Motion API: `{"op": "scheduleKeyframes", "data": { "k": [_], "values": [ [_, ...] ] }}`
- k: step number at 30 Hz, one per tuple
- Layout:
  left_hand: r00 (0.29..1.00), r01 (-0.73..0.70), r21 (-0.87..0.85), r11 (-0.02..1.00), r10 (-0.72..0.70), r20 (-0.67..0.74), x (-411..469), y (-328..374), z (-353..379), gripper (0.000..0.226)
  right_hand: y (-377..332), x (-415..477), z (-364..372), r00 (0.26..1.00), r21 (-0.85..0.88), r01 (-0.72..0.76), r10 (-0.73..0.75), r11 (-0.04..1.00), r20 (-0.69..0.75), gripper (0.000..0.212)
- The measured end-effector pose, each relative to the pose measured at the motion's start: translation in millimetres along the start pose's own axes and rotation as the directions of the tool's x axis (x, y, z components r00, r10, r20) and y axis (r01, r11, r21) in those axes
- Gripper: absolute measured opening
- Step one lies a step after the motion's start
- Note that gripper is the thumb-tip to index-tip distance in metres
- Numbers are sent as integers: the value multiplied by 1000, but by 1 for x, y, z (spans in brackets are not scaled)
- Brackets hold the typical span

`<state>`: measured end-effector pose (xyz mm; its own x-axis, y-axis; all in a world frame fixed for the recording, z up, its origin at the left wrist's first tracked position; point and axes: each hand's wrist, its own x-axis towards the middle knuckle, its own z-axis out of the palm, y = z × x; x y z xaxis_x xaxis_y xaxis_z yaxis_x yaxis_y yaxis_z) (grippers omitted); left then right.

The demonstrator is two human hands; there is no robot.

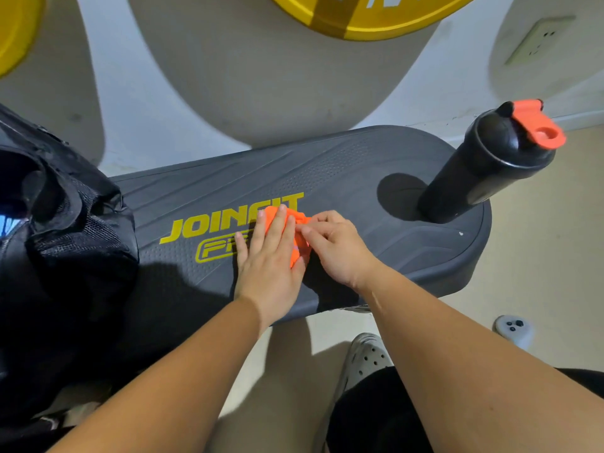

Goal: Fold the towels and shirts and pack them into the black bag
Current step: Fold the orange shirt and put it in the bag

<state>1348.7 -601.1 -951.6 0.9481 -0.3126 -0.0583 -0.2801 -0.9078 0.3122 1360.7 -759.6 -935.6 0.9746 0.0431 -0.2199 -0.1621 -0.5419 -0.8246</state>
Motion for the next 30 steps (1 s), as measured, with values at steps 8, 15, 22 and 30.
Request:
{"op": "scheduleKeyframes", "data": {
  "k": [8,15,22,30],
  "values": [
    [998,-30,-196,980,40,50,3,2,-6,72,1,13,1,988,-84,97,-106,992,-112,36],
    [992,102,-376,921,-122,-30,17,-16,-23,40,4,5,-1,993,-289,21,-53,957,-106,47],
    [986,72,-321,944,-19,164,31,-26,-35,55,8,4,-3,990,-385,15,-67,923,-122,52],
    [992,116,-410,905,-82,98,29,4,-51,49,-5,-16,-16,994,-469,-24,72,883,85,67]
  ]
}}
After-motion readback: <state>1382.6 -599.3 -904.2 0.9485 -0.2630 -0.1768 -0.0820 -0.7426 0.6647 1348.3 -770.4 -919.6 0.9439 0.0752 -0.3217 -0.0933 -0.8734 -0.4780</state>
